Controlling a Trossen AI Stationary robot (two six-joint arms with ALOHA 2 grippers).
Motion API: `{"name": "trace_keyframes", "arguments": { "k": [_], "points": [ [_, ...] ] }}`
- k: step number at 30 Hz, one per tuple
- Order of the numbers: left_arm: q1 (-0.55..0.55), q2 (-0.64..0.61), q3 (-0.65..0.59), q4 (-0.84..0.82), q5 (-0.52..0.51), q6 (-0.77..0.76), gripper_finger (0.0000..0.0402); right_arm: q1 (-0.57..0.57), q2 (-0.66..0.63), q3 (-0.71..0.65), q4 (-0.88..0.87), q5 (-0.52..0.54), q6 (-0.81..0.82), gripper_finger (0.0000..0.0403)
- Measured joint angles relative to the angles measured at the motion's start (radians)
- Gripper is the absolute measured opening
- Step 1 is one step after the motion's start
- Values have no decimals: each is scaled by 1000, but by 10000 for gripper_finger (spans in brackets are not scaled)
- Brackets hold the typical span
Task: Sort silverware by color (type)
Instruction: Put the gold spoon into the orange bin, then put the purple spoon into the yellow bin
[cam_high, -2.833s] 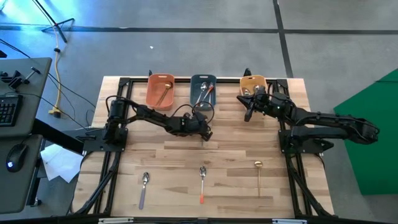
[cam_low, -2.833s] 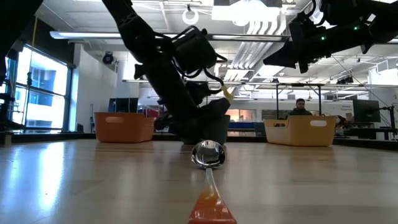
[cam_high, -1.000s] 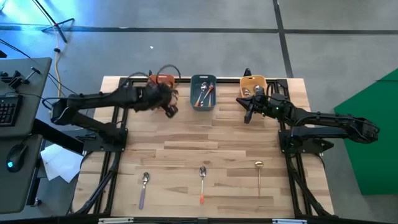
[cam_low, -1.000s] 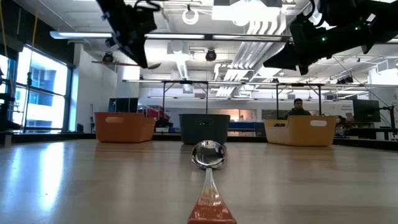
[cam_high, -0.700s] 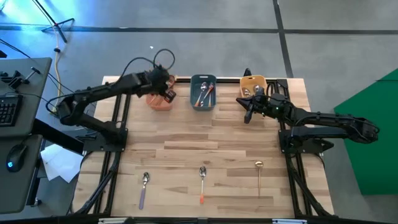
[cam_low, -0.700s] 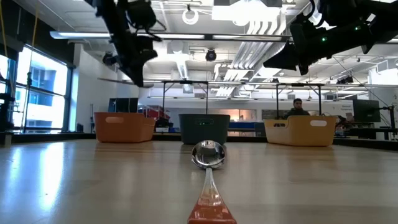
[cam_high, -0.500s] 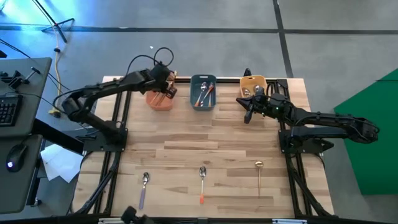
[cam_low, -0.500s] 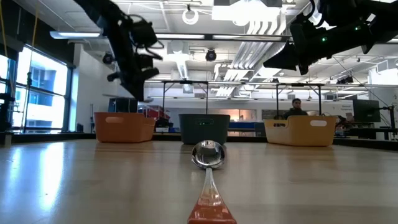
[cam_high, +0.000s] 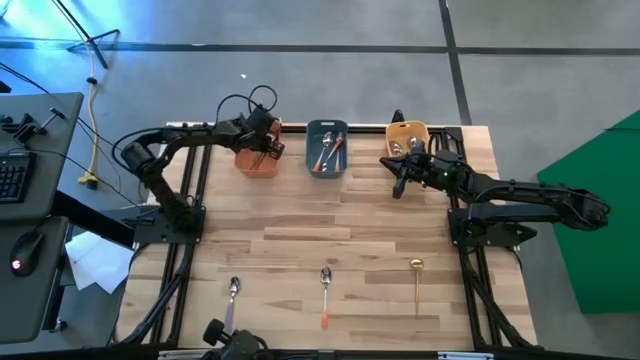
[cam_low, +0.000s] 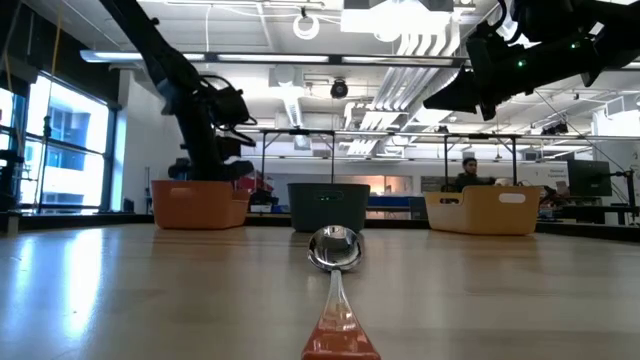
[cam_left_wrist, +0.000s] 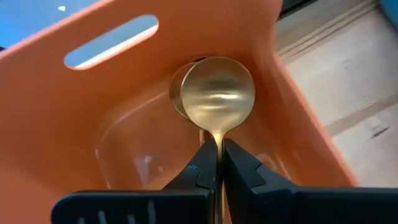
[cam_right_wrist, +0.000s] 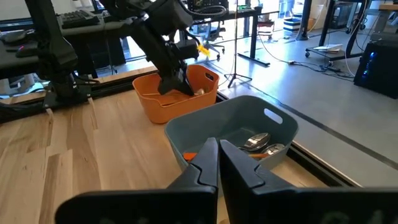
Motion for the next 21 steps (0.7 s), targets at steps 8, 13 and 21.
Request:
{"name": "trace_keyframes", "arguments": {
  "k": [8, 13, 21],
  "points": [
    [-4, -22, 0, 16, -1, 16, 44, 0, 0, 0, 0, 0, 0, 0],
    [-45, -110, 0, 10, -1, 43, 86, 0, 0, 0, -40, -39, 41, 0],
    [-222, -276, 1, -33, -9, 60, 114, 0, 0, -1, -93, -105, 87, 7]
  ]
}}
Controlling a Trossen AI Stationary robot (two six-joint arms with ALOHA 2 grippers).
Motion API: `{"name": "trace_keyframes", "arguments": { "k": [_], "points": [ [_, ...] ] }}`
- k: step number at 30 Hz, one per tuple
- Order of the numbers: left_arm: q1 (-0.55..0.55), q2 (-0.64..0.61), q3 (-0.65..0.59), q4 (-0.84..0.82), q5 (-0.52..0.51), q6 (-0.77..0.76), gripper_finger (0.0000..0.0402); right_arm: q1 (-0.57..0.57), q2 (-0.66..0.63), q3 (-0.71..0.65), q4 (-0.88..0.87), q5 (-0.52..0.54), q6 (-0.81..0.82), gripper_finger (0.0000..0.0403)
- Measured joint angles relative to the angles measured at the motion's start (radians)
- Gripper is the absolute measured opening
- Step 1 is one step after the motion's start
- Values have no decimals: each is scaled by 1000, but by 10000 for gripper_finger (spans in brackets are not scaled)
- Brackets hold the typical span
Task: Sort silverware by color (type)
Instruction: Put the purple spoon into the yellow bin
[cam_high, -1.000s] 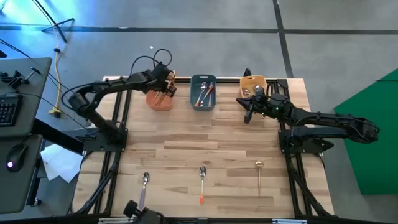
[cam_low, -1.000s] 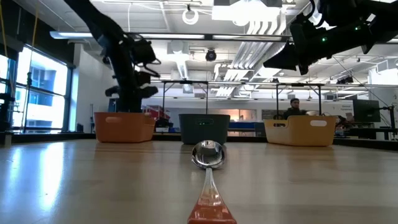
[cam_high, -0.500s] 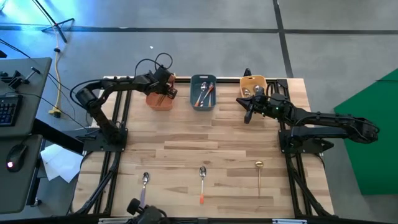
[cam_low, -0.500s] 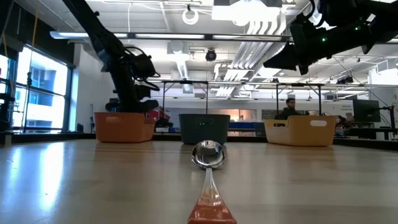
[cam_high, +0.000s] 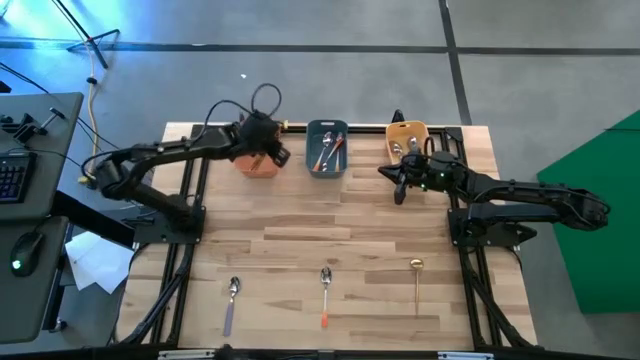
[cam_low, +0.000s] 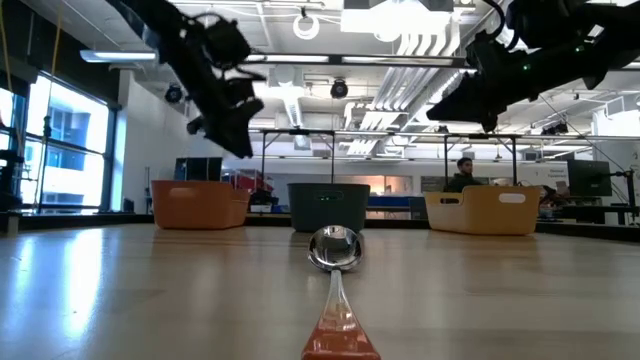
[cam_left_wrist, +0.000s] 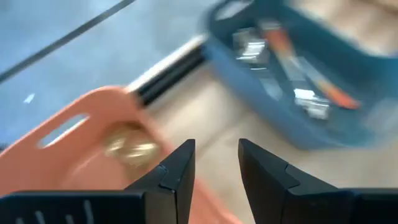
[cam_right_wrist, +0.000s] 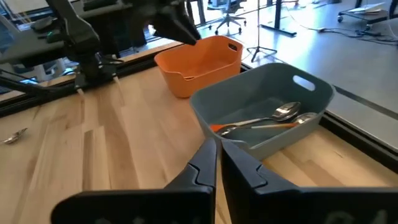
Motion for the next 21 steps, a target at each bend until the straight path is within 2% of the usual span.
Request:
{"name": "trace_keyframes", "arguments": {
  "k": [5, 9, 14, 21],
  "points": [
    [-169, -79, 0, -119, 37, -10, 106, 0, 0, 0, -3, -5, 3, 7],
    [-328, -143, 0, -286, 38, -112, 98, 0, 0, 0, 1, -5, 0, 7],
    [-545, -201, 0, -435, 26, -344, 93, 0, 0, 0, 17, -5, -27, 7],
    [-856, -217, 0, -547, -6, -793, 92, 0, 0, 0, 41, -5, -62, 7]
  ]
}}
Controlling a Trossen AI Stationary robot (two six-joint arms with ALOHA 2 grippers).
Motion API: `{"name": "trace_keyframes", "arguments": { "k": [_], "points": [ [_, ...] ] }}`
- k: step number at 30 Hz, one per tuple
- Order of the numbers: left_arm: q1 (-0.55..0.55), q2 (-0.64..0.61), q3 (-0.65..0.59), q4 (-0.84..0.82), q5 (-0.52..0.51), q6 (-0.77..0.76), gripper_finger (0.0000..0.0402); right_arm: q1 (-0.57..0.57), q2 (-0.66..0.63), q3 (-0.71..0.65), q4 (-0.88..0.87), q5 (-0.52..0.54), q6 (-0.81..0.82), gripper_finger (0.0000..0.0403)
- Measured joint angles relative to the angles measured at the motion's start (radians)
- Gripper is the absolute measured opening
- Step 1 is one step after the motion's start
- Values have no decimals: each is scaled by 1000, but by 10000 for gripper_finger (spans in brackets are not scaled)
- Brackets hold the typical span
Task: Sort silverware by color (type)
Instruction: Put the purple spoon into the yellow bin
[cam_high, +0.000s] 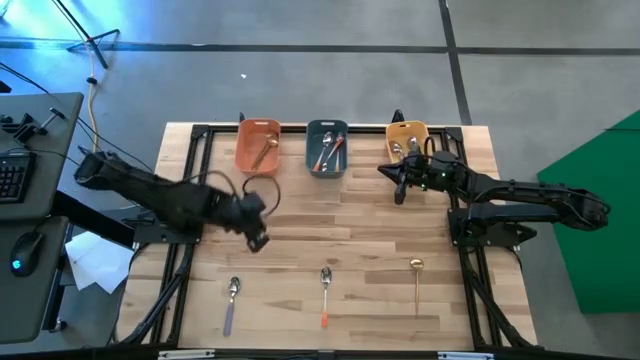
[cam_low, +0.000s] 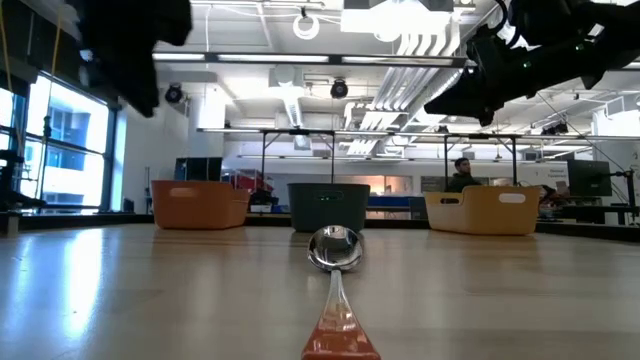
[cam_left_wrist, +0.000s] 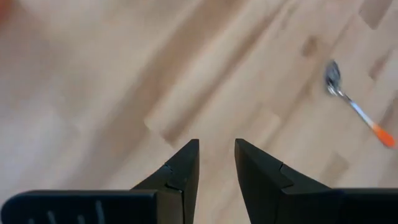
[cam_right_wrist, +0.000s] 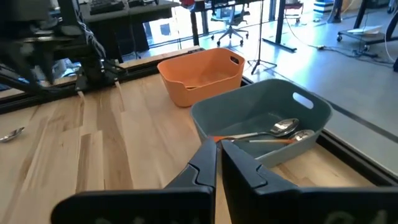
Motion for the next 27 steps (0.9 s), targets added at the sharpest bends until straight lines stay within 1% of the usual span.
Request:
{"name": "trace_keyframes", "arguments": {
  "k": [5, 9, 11, 14, 17, 20, 24, 27],
  "points": [
    [-191, 31, 0, -44, -20, -356, 92, 0, 0, 0, 26, 0, -25, 7],
    [-333, 82, 0, -62, -10, -659, 92, 0, 0, 0, 64, 0, -58, 7],
    [-402, 119, 0, -64, 23, -788, 92, 0, 0, 0, 76, 0, -72, 7],
    [-489, 182, 0, -62, 120, -958, 93, 0, 0, 0, 91, 0, -77, 7],
    [-561, 241, 11, -55, 176, -1080, 104, 0, 0, 0, 105, 0, -97, 7],
    [-615, 290, 32, -46, 184, -1166, 121, 0, 0, 0, 105, 0, -103, 7],
    [-652, 362, 42, 43, 192, -1230, 151, 0, 0, 0, 105, 0, -103, 7],
    [-664, 426, 42, 131, 192, -1234, 176, 0, 0, 0, 105, 0, -97, 7]
  ]
}}
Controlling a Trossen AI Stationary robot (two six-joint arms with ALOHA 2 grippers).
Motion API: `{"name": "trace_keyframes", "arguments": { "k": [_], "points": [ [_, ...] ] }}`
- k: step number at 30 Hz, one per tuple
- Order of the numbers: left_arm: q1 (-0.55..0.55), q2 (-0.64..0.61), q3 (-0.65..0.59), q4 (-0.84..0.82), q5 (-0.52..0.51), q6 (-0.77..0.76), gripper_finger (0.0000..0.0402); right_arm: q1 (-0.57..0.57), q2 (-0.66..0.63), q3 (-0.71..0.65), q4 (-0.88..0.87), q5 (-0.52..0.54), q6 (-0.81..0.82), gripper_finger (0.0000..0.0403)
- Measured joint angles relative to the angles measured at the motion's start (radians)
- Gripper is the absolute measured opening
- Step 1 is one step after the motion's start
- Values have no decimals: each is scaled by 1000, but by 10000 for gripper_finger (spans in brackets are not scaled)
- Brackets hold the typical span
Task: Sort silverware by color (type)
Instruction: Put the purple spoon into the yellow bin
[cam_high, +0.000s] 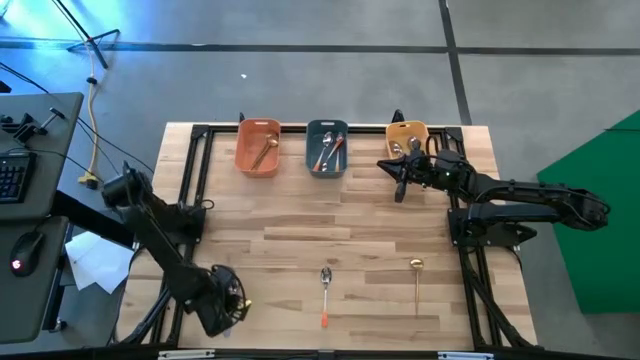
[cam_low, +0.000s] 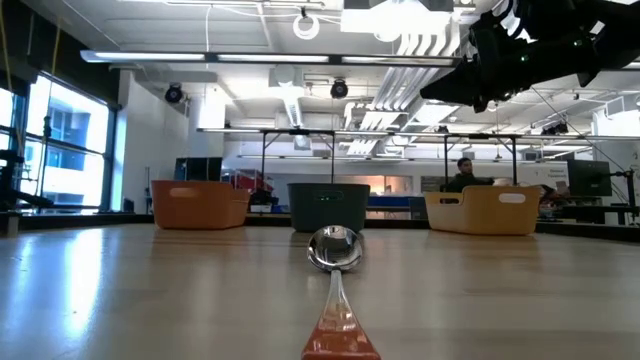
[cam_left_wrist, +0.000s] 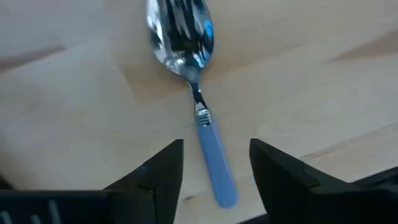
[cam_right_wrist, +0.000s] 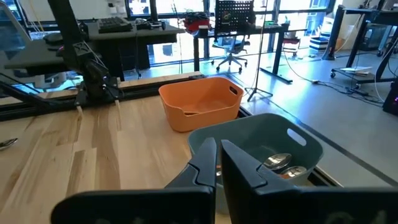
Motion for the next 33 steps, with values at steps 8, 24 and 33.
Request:
{"name": "trace_keyframes", "arguments": {
  "k": [8, 24, 33],
  "points": [
    [0, 100, 0, 32, 0, 38, 195, 0, 0, 0, -1, 0, 25, 7],
    [23, 116, -1, 2, 26, 362, 24, 0, 0, 1, -39, 0, 81, 7],
    [143, 12, -10, 148, -391, 681, 18, 5, 0, 1, -55, 1, 91, 7]
  ]
}}
